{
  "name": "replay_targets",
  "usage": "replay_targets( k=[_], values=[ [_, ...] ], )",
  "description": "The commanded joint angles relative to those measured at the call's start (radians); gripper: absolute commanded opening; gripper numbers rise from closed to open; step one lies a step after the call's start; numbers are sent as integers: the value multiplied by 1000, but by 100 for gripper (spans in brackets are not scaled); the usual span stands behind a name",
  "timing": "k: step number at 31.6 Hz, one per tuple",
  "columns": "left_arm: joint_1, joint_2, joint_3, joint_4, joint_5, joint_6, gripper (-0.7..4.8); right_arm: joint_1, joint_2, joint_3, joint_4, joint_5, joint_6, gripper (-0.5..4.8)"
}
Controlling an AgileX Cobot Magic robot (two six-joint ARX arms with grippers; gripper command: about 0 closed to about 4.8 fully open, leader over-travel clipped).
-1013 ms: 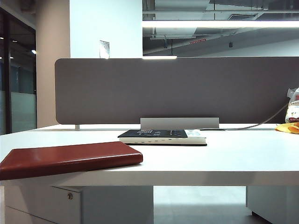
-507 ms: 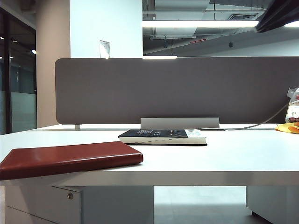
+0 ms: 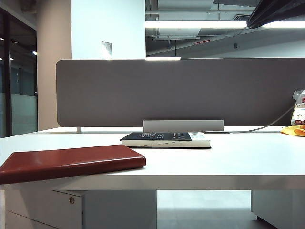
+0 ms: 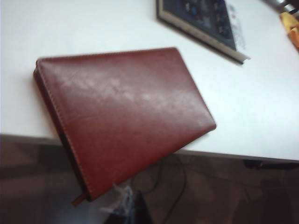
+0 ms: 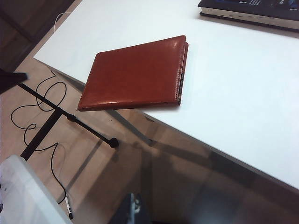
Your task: Pick up the red book and place it on top of the black book.
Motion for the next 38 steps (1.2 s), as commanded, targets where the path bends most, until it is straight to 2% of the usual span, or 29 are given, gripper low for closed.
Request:
replay_targets(
  k=[1,4,13,17,25,30,34,38],
  values=[
    [-1,53,-5,45,6,-21,8,1,-2,4,13,-1,2,-3],
    [-1,106,-28,100,7,-73,64,1,-2,4,11,-1,1,-3],
    [-1,272,-126,291,60,-191,101,1,-2,4,3,-2,1,-3],
    [-1,323,-131,350,87,-237,220,1,-2,4,1,-1,1,-3],
    [-1,370,-131,320,98,-212,221,1,-2,4,-13,-1,0,-3],
    [-1,394,-133,257,47,-158,298,1,-2,4,-17,-2,-3,-3],
    [-1,430,-137,276,42,-158,298,1,-2,4,-17,-1,-3,-3],
    [-1,497,-136,346,90,-181,304,1,-2,4,-17,-1,-7,-3]
  ],
)
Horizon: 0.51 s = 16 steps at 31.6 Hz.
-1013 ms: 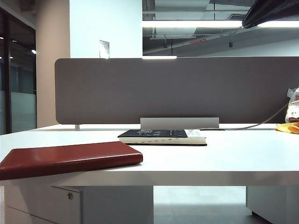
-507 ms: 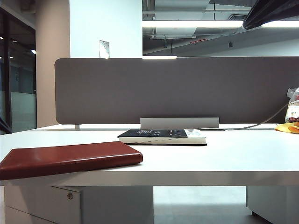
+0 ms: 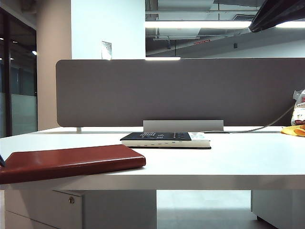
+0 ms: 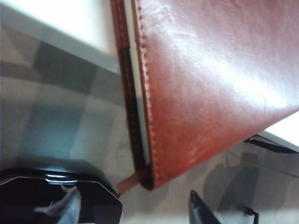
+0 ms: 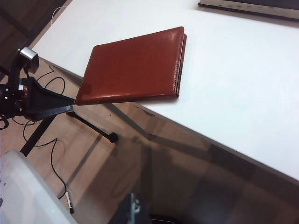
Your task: Pick up the red book and place it on top of the black book.
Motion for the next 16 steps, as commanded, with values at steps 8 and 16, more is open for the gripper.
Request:
replay_targets(
  k=[8,16],
  values=[
    [-1,187,1,232,130,-89,345,2,-2,5,9,-1,-5,-3],
    [-1,225,1,335,140,-135,340,2,-2,5,5,-1,-5,-3]
  ],
)
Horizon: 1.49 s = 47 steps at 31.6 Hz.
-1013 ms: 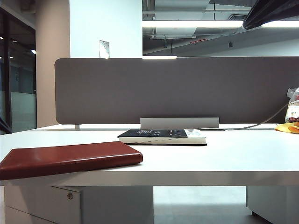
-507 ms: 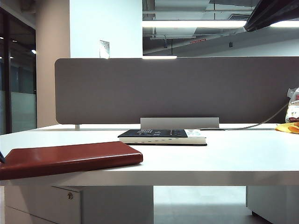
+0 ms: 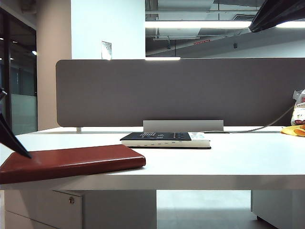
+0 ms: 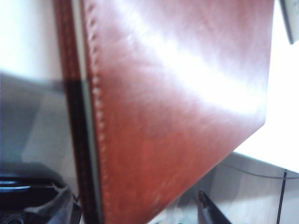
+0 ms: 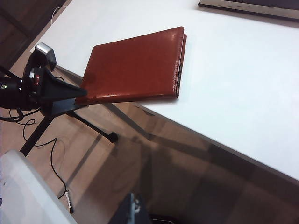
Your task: Pick up the red book and place it on top of the black book.
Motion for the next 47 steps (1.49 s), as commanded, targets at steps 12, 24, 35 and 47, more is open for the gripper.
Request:
replay_targets(
  k=[12,24,35,47],
  values=[
    [-1,59,1,82,14,-26,331,1,-2,5,6,-1,-4,-3],
    [-1,113,2,171,34,-40,219,1,-2,5,3,-1,-4,-3],
    [-1,112,2,179,52,-24,35,1,-2,5,3,0,-4,-3],
    [-1,112,2,293,232,-51,-6,1,-2,4,3,0,-4,-3]
  ],
)
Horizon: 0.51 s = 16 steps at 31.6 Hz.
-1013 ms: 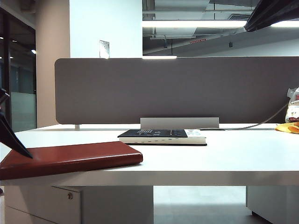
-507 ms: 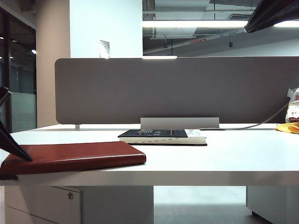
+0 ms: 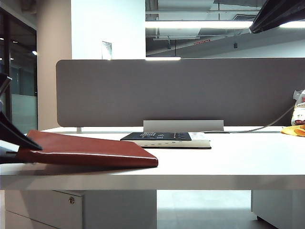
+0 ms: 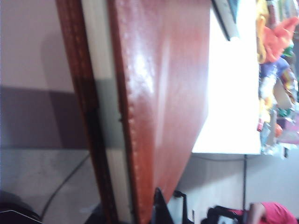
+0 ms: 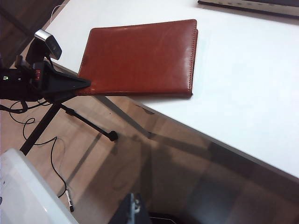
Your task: Pick up the red book and place it on top of the black book.
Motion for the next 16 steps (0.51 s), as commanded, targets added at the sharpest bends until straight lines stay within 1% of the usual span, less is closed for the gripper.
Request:
replay_targets(
  k=[1,5,8,11,13,16],
  values=[
    [-2,0,-1,72,82,-43,-6,1,-2,5,10,-1,-4,-3],
    [-2,0,-1,212,133,-164,-6,1,-2,4,10,4,-4,-3],
    [-2,0,-1,328,149,-253,-6,1,-2,4,10,14,-5,-3],
    [-2,0,0,421,152,-325,-6,1,-2,4,10,14,-7,-3],
    [-2,0,2,451,152,-351,-6,1,-2,4,10,14,-7,-3],
    [-2,0,14,450,152,-359,-6,1,0,4,10,26,-8,-3]
  ],
)
